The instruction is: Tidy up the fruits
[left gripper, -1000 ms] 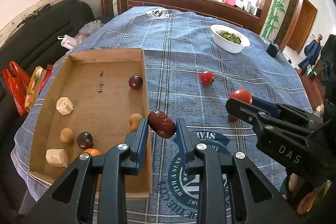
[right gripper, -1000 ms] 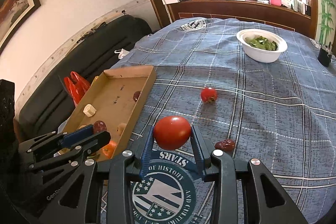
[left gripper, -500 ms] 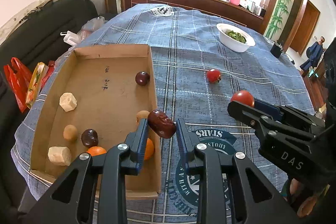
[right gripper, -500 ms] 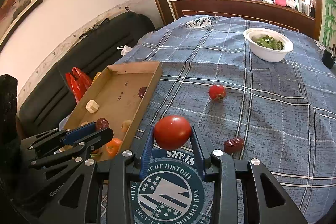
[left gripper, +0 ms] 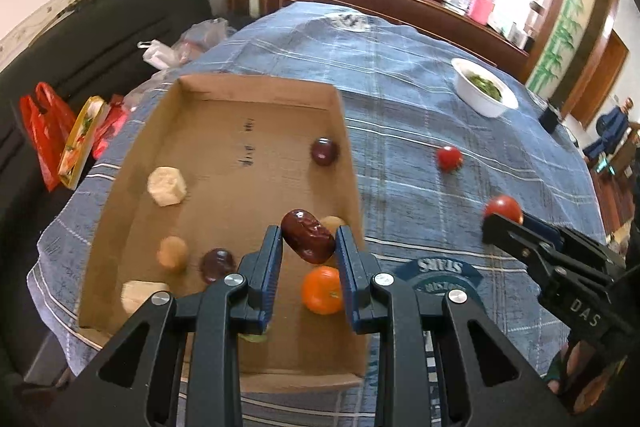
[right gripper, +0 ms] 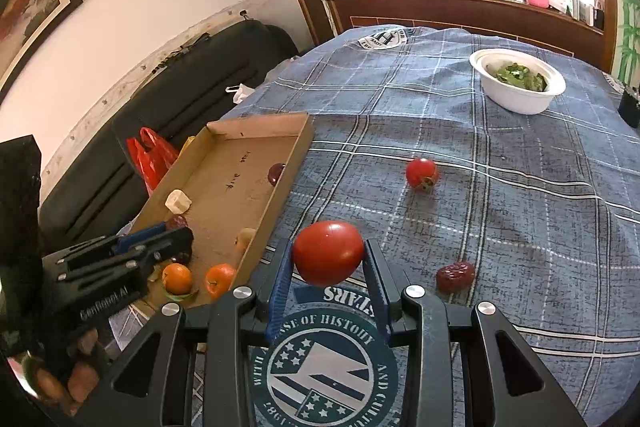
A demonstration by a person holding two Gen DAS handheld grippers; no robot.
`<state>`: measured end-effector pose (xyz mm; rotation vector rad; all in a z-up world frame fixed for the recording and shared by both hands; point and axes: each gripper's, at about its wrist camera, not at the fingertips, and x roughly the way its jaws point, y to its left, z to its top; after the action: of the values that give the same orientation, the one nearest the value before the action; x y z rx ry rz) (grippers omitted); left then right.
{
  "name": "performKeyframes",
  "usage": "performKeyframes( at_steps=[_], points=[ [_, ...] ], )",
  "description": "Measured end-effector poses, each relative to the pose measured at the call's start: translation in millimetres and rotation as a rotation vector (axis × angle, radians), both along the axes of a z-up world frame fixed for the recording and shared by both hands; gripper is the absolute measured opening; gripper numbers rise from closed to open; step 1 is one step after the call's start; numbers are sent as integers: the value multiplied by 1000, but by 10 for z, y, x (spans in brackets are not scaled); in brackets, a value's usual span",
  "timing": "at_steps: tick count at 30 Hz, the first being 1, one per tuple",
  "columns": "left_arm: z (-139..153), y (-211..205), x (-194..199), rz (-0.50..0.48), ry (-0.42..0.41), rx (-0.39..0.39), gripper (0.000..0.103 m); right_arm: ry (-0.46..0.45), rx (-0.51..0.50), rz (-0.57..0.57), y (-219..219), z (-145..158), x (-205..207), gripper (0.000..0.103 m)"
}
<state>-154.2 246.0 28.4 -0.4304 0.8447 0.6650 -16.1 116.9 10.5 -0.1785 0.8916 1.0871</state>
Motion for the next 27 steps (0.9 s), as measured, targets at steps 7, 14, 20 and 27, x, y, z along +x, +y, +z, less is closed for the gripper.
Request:
performKeyframes(
  at_steps=[7,14,20,27],
  points=[
    [17,245,-113,51,0,-14,25,13,12,33,201,-17,-63,36],
    [7,559,-94,95,16,-26,25,35,16,106,575,-25,-187,36],
    [-17,876,17,129,58,-18,25,42,-1,177,1014,-60,-301,36],
    [-196,1240,172,174,95,-57,25,52,-58,224,1445,-257,-334,36]
  ],
)
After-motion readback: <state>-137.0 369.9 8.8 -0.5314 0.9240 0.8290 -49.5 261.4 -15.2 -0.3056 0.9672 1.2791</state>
